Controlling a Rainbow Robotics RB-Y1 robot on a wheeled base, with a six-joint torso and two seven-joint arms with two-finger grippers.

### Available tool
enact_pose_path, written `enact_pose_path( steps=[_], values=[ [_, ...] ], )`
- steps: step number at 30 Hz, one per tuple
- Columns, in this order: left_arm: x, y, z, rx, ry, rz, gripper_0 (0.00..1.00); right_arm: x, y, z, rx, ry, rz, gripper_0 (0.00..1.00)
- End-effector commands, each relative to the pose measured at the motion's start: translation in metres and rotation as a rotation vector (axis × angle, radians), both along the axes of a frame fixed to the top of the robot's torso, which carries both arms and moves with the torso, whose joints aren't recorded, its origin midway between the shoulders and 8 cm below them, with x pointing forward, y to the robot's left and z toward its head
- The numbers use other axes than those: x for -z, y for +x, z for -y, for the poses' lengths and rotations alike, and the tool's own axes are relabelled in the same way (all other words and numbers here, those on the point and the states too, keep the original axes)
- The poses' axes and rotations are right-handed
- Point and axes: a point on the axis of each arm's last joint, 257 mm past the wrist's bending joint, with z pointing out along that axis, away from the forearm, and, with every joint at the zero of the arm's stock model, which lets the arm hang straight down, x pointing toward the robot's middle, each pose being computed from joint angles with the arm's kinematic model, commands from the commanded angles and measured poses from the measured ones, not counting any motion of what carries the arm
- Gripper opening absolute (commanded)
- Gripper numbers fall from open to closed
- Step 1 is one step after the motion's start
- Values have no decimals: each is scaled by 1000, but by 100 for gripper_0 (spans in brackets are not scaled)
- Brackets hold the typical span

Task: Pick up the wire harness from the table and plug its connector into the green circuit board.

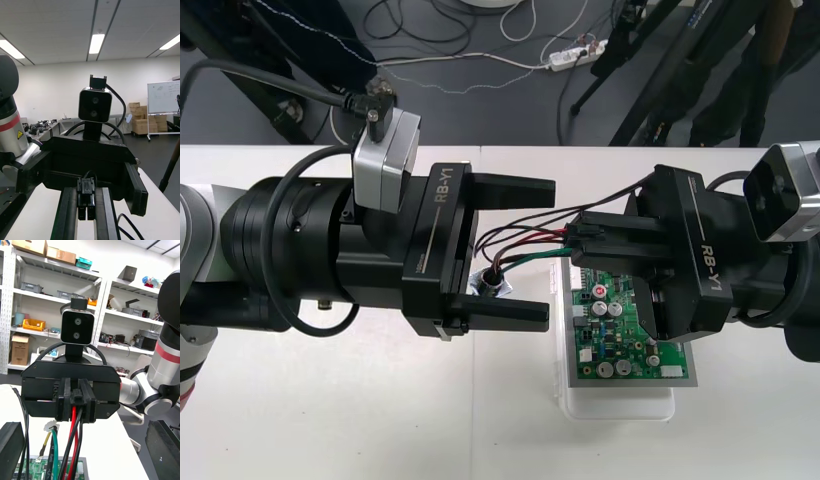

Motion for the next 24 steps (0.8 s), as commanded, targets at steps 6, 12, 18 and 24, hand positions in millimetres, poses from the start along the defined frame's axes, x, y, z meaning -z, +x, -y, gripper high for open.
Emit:
enact_pose_path(
  steps=[6,12,18,24],
  values=[
    [-18,4,-3,-30,-4,99,95,-9,-18,-6,-31,33,47,0],
    [-24,-2,1,-5,-15,84,95,-9,-18,-6,-33,32,47,0],
    [-32,-4,5,8,-28,85,95,-9,-18,-6,-33,32,47,0],
    [-33,-5,8,14,-17,90,95,-9,-18,-6,-33,32,47,0]
  ],
)
